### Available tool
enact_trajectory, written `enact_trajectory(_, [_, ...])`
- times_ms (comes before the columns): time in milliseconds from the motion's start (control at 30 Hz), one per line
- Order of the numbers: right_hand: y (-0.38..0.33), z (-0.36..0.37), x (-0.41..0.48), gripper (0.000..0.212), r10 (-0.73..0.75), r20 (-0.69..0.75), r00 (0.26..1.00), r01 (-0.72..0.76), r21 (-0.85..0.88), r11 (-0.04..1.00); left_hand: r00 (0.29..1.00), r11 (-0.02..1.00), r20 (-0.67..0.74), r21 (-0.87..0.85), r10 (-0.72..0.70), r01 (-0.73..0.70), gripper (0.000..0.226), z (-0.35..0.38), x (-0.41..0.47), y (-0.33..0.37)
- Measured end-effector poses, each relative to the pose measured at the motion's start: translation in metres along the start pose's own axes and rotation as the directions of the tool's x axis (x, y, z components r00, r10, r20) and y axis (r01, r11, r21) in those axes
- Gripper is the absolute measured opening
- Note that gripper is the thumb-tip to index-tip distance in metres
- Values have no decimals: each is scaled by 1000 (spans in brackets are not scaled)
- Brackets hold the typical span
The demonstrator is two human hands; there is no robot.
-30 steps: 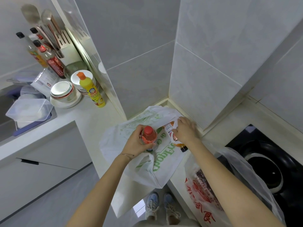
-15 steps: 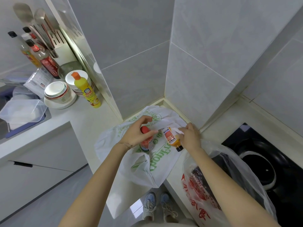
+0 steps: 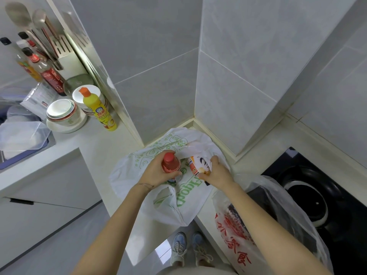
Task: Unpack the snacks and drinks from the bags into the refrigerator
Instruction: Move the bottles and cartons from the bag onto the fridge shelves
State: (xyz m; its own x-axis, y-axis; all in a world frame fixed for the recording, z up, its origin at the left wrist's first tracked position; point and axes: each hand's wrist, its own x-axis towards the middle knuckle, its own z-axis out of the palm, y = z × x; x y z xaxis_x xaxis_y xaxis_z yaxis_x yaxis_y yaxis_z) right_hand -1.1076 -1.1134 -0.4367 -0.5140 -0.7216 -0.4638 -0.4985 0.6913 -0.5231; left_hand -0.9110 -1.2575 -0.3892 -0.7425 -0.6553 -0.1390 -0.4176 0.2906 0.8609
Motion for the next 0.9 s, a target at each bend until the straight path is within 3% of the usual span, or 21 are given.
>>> enact_trajectory(133, [-1,12,0,69,-53,-80,995,23,-342,939,999,1000,-33,-6,-25,25,65,2,0,-3])
enact_trajectory(233, [-1,10,1,58,-56,-102,993,9,-411,911,998,999,-56,-26,-32,31,62,4,-2,-2])
enact_trajectory(433, [-5,15,-4,31,40,-24,999,-45,-293,955,995,998,-95,-48,-33,29,59,8,-6,-3])
enact_trajectory(533, [-8,11,-6,32,60,-38,998,-68,-289,955,994,998,-103,-59,-35,29,60,9,-7,-3])
enact_trajectory(700, [-9,4,-13,27,32,-144,989,-52,-135,989,991,997,-131,-72,-35,25,64,13,-10,-4])
enact_trajectory(800, [-12,2,-18,30,-16,-260,965,24,28,999,988,997,-147,-69,-37,27,67,15,-11,-4])
enact_trajectory(900, [-22,-5,-22,30,-82,-383,920,115,64,991,988,997,-152,-68,-39,29,65,15,-11,-3])
